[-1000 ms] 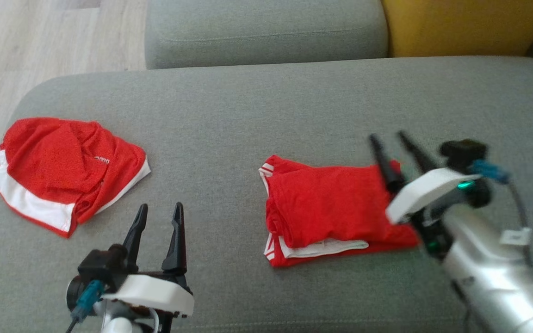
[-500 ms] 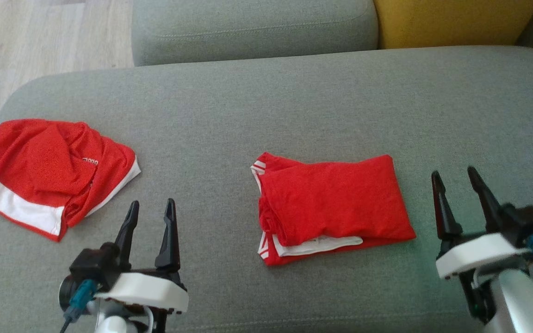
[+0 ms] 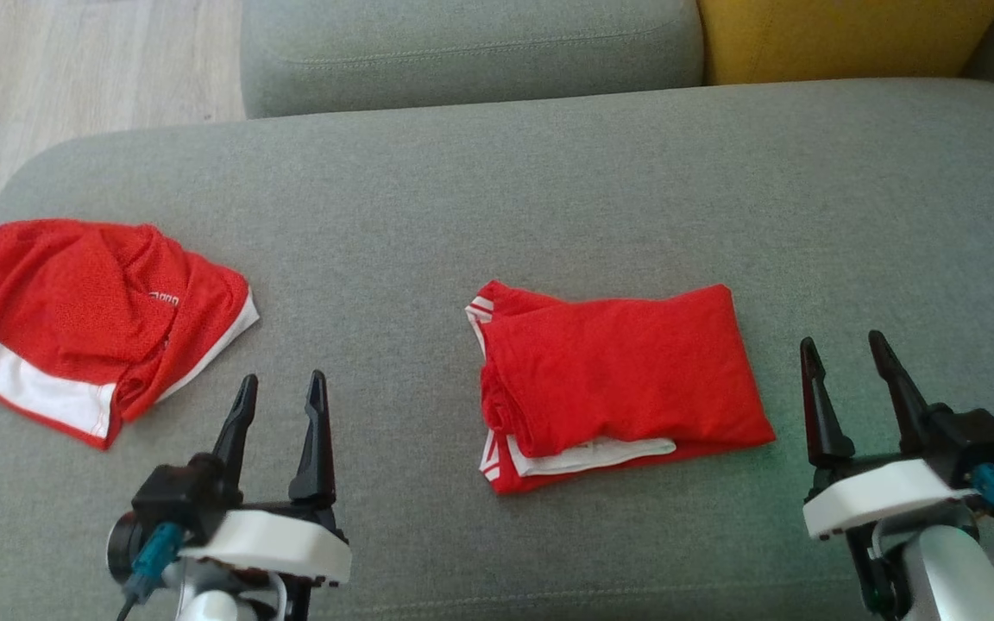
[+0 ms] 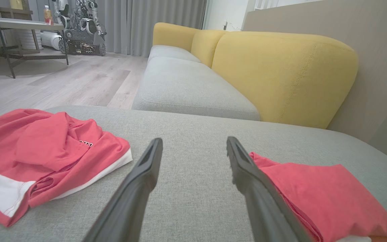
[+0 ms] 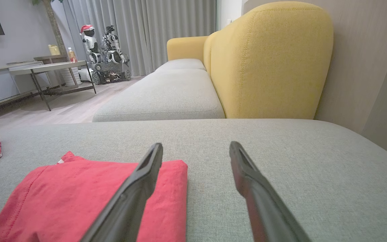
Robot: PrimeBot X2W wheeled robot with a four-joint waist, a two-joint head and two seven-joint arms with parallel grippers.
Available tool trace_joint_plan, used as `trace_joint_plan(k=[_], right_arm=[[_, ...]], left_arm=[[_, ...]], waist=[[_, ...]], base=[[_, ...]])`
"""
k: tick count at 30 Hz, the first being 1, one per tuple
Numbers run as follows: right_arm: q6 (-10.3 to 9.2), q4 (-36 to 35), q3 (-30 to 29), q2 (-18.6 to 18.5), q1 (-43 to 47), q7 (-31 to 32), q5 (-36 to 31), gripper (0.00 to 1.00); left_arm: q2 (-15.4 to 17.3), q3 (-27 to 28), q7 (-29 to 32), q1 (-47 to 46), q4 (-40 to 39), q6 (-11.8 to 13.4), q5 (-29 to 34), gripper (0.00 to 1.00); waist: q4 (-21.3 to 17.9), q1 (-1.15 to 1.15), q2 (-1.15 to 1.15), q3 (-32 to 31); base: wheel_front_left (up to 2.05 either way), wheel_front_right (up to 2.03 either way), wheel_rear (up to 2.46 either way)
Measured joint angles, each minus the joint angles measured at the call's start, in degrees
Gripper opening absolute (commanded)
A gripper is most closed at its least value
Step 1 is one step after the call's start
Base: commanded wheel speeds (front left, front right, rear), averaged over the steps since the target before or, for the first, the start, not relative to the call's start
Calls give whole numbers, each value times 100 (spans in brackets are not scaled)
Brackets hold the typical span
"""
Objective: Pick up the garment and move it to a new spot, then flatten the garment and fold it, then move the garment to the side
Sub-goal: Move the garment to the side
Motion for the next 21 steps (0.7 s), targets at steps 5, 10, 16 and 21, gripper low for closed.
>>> trace_joint_plan(k=[5,10,16,21], right_arm=[[0,49,0,5,-8,0,12,100],[0,522,98,15,-131,153,214,100],[0,1114,168,11,-760,401,514,100],[0,1752,190,8,-1094,611,743,100]], left_arm=[[0,-13,0,-1,0,0,0,100],[0,-76,0,-20,4,-1,0,100],[0,-185,0,-197,27,-2,7,100],[-1,-244,0,-386,35,-2,7,100]], waist=[[28,0,0,88],[77,0,0,286],[174,0,0,596],[284,0,0,811]], base=[[0,0,0],[0,0,0],[0,0,0],[0,0,0]])
